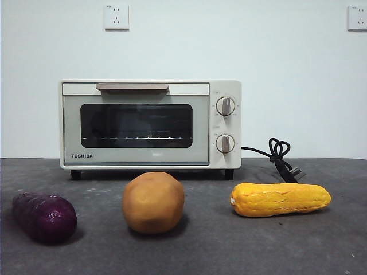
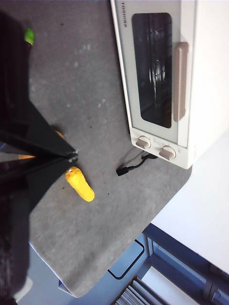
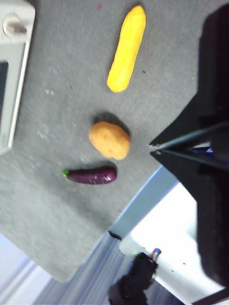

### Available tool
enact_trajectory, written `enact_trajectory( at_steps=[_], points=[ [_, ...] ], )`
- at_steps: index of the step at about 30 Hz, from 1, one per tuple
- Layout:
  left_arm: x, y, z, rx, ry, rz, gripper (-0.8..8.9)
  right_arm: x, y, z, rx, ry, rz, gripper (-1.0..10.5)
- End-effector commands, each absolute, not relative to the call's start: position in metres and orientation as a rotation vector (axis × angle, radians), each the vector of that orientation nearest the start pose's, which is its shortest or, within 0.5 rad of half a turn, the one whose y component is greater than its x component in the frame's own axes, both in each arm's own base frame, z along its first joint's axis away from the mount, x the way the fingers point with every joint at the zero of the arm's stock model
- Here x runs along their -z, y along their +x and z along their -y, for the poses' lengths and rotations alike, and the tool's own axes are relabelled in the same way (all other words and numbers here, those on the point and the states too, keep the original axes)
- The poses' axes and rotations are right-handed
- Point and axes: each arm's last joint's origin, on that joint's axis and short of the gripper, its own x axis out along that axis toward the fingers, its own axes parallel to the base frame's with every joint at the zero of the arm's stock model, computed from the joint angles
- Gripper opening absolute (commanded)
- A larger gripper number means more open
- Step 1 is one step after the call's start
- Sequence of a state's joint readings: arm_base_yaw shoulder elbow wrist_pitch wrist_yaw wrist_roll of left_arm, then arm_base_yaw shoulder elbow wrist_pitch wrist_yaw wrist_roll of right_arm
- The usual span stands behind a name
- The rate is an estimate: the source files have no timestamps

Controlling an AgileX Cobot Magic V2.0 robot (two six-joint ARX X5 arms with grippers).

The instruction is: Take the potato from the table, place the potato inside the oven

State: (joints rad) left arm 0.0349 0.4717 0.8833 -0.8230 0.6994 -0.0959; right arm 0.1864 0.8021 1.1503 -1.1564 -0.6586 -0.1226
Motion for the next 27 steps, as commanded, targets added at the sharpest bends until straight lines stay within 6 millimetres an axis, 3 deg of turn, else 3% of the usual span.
enact_trajectory(
  at_steps=[1,4,8,9,10,20,27],
  points=[
    [-0.342,0.067,0.017,0.654,-0.22,-0.412,-0.08,-0.369,0.102,-0.04,-0.88,0.055,-0.74,0.1],
    [-0.342,0.067,0.017,0.653,-0.22,-0.412,-0.08,-0.369,0.102,-0.041,-0.888,0.062,-0.747,0.6],
    [-0.342,0.067,0.017,0.653,-0.22,-0.412,-0.08,-0.369,0.102,-0.042,-0.874,0.098,-0.765,5.5],
    [-0.342,0.067,0.017,0.653,-0.22,-0.412,-0.08,-0.369,0.102,-0.042,-0.873,0.101,-0.766,6.6],
    [-0.342,0.067,0.017,0.653,-0.22,-0.412,-0.08,-0.369,0.102,-0.042,-0.87,0.105,-0.768,6.9],
    [-0.343,0.068,0.017,0.654,-0.213,-0.392,-0.08,-0.369,0.103,-0.042,-0.868,0.113,-0.772,6.9],
    [-0.349,0.096,0.016,0.66,-0.203,-0.357,-0.08,-0.368,0.106,-0.042,-0.865,0.121,-0.784,6.9]
  ],
)
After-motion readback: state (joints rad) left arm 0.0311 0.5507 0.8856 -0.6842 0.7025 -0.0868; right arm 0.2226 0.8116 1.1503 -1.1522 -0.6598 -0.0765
